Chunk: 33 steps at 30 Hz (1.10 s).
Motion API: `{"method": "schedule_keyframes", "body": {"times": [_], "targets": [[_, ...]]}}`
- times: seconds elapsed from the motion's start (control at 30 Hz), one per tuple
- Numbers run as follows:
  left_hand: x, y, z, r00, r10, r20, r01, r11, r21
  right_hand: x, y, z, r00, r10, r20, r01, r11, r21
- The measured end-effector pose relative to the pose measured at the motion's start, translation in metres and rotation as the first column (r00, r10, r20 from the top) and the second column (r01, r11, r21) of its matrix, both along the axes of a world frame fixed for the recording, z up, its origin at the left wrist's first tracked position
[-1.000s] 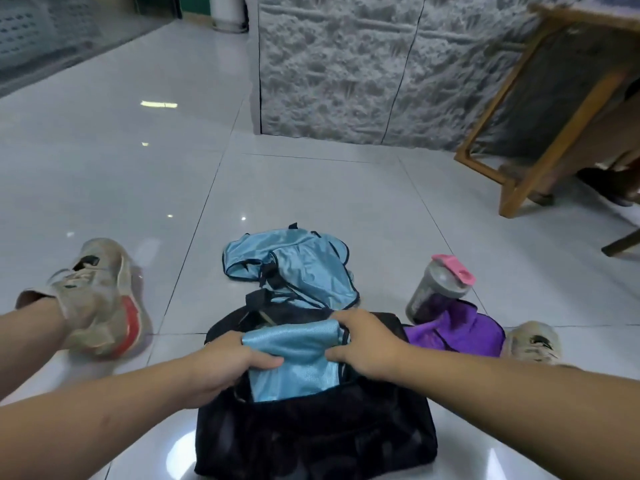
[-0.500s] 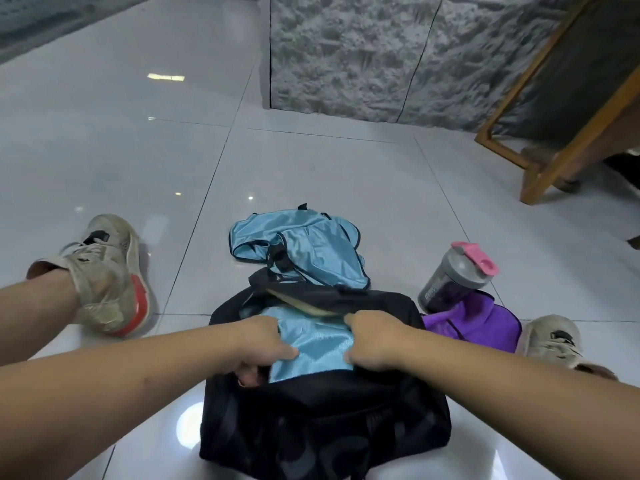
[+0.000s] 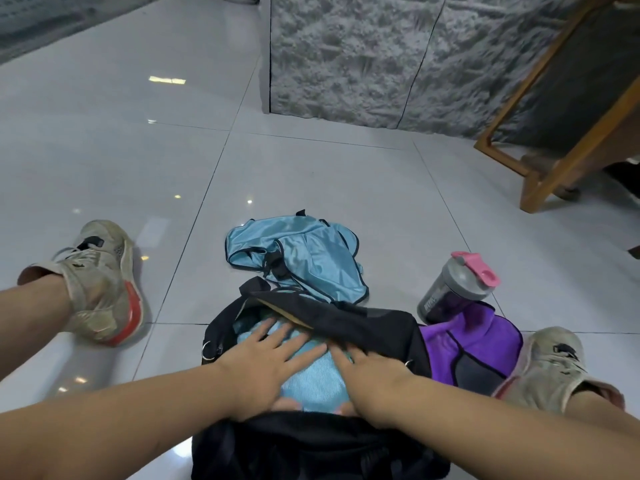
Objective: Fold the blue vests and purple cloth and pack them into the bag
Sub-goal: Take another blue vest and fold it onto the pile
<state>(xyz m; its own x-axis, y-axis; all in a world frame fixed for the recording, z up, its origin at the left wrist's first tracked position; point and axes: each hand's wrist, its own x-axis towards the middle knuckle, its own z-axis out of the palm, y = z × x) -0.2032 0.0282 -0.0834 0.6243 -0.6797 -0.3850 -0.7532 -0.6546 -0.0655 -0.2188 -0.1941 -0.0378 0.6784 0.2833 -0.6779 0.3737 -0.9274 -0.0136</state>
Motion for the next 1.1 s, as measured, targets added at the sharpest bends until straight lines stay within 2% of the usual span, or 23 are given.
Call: {"method": "schedule_keyframes", "body": {"times": [0.13,0.2,0.23,0.3,0.33,0.37,0.43,0.47,0.53,0.57,0.63,0.7,0.8,0.87,0.93,1.0,1.1], "targets": [[0.006,-0.003,0.000,1.000,0.005,-0.010,-0.005,0.998,0.063,0.000,0.003,-0.002,0.999,-0.048,-0.019,0.047,0.998,-0.030],[0.013,-0.012,0.016,1.000,0.006,0.019,-0.008,0.997,0.079,0.005,0.013,0.010,0.998,-0.009,-0.060,0.006,0.999,-0.042],[0.018,-0.016,0.027,0.999,0.007,0.052,-0.009,0.999,0.033,0.011,0.019,0.023,0.996,0.049,-0.078,-0.051,0.998,-0.036],[0.025,-0.025,0.049,0.975,-0.055,0.217,0.098,0.976,-0.194,0.028,0.027,0.059,0.988,0.122,-0.090,-0.118,0.992,0.050],[0.029,-0.028,0.057,0.948,-0.054,0.315,0.168,0.923,-0.346,0.041,0.027,0.076,0.990,0.120,-0.079,-0.111,0.987,0.115],[0.032,-0.031,0.066,0.938,0.015,0.346,0.163,0.863,-0.479,0.054,0.024,0.091,0.994,0.088,-0.058,-0.075,0.979,0.190],[0.045,-0.033,0.086,0.941,0.214,0.262,0.013,0.750,-0.661,0.078,0.014,0.108,0.993,-0.091,-0.079,0.114,0.916,0.384],[0.057,-0.033,0.090,0.932,0.303,0.199,-0.083,0.712,-0.697,0.088,0.009,0.110,0.966,-0.215,-0.141,0.257,0.831,0.493],[0.087,-0.034,0.091,0.887,0.461,-0.019,-0.356,0.658,-0.664,0.108,0.003,0.099,0.901,-0.400,-0.169,0.413,0.669,0.618],[0.102,-0.033,0.086,0.851,0.513,-0.116,-0.472,0.647,-0.599,0.118,0.003,0.087,0.883,-0.453,-0.124,0.422,0.649,0.634],[0.128,-0.031,0.071,0.794,0.564,-0.228,-0.598,0.658,-0.457,0.136,0.002,0.054,0.877,-0.480,-0.014,0.393,0.703,0.593],[0.149,-0.027,0.051,0.781,0.561,-0.276,-0.624,0.719,-0.306,0.150,0.001,0.021,0.892,-0.449,0.052,0.365,0.784,0.502],[0.169,-0.025,0.026,0.769,0.555,-0.315,-0.607,0.790,-0.089,0.159,0.003,-0.019,0.915,-0.403,0.015,0.366,0.844,0.392],[0.176,-0.029,0.010,0.748,0.558,-0.360,-0.589,0.808,0.029,0.162,0.007,-0.034,0.926,-0.376,-0.044,0.366,0.860,0.355],[0.175,-0.038,0.000,0.762,0.542,-0.354,-0.533,0.836,0.132,0.165,0.011,-0.043,0.920,-0.382,-0.086,0.387,0.852,0.353],[0.174,-0.044,-0.005,0.790,0.536,-0.297,-0.535,0.840,0.094,0.168,0.013,-0.048,0.918,-0.383,-0.101,0.393,0.846,0.360],[0.178,-0.043,-0.004,0.756,0.567,-0.327,-0.627,0.770,-0.116,0.169,0.014,-0.046,0.927,-0.358,-0.113,0.374,0.850,0.372]]}}
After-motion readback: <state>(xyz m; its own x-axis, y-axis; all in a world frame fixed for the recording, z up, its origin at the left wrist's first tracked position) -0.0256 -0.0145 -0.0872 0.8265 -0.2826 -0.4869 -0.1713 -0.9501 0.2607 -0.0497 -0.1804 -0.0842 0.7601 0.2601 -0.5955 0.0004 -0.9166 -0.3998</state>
